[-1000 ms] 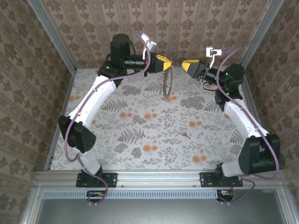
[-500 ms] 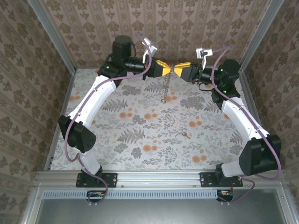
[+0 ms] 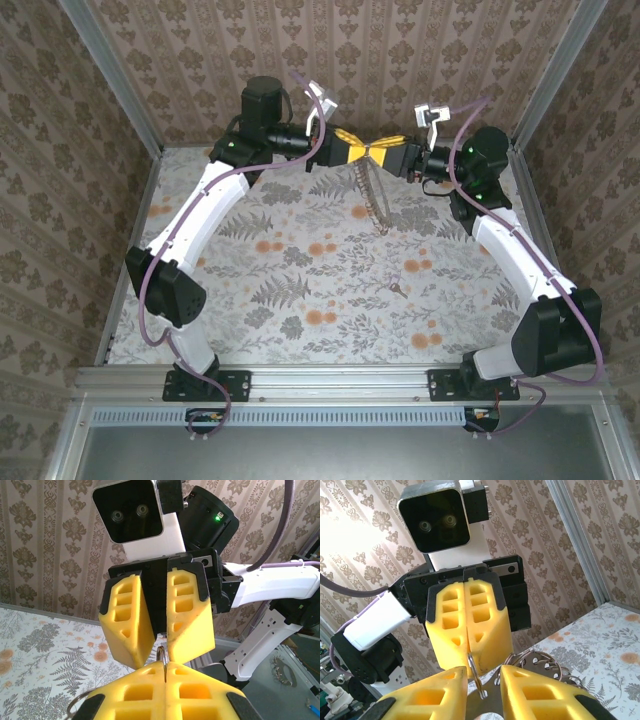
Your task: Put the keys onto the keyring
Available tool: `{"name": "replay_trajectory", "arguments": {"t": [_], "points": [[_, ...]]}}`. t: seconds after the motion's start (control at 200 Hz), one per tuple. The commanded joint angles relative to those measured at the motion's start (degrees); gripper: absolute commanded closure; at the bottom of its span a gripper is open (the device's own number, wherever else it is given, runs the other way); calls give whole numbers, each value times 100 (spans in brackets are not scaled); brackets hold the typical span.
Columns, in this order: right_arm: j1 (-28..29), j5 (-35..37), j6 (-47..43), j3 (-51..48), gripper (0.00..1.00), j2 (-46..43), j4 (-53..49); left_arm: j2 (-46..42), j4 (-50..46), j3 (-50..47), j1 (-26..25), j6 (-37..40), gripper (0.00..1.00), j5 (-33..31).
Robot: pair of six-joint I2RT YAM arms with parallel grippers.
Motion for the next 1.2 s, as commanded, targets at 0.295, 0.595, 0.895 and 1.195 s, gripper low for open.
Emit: {"name": "replay_trajectory", "arguments": {"t": [0.295, 0.595, 0.895, 1.195], "points": [[72, -103, -184, 159, 100, -97, -33, 55, 65, 243, -37, 131, 100, 166], [-14, 382, -160, -69, 100, -305, 338, -347, 1012, -420, 143, -529, 54, -686], [1, 1095, 416, -226, 100, -492, 1190, -996, 3185, -1894, 117, -2108, 51, -1799], [67, 1808, 1041, -535, 100, -411, 2118, -1008, 4069, -2227, -223, -2590, 66, -2310]]}}
